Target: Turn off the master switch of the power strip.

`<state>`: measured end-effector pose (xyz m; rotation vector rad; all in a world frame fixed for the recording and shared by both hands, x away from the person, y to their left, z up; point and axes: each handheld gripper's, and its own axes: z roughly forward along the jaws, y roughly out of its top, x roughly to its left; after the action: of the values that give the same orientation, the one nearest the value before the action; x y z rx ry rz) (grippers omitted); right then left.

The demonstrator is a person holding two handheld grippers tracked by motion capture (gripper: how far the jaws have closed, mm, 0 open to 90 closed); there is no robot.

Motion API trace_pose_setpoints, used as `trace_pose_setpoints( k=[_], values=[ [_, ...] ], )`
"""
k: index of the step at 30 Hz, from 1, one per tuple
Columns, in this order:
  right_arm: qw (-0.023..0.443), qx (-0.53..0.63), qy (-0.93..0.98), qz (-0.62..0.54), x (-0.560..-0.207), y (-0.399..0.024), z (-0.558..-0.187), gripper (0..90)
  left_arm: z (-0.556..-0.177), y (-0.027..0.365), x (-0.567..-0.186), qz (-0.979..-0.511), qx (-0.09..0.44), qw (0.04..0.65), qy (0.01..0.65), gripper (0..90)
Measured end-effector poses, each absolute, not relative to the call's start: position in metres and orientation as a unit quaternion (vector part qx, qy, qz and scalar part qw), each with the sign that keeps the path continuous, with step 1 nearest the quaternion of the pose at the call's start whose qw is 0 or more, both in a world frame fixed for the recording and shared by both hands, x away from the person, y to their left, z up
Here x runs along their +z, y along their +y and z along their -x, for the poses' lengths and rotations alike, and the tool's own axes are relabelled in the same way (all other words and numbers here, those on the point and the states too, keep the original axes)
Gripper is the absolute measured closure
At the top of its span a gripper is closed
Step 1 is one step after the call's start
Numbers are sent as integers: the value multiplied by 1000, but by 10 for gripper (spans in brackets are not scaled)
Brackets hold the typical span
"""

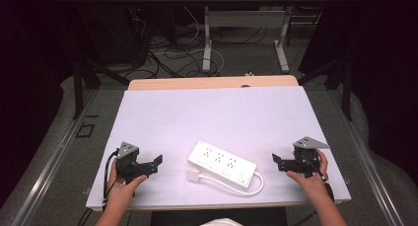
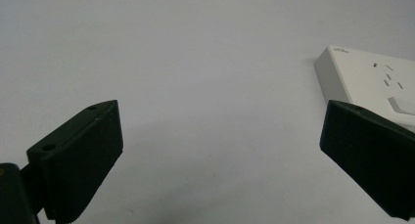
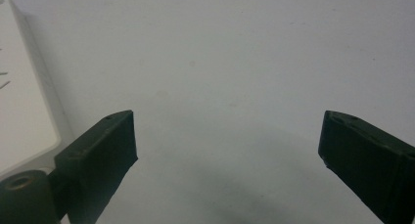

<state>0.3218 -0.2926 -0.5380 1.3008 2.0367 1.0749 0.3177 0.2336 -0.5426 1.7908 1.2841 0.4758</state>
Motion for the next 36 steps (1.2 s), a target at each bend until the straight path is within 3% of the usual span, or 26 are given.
trace_pose_setpoints(
  k=[9, 13, 36],
  values=[
    [239, 392, 754, -470, -532, -286, -318, 94, -317, 234, -542, -718, 189, 429, 515, 24],
    [240, 383, 764, -461, -531, -282, -316, 146, -318, 233, -541, -718, 193, 428, 514, 24],
    [216, 388, 781, -438, -514, -259, -304, 170, -319, 230, -542, -723, 197, 421, 511, 28]
  ],
)
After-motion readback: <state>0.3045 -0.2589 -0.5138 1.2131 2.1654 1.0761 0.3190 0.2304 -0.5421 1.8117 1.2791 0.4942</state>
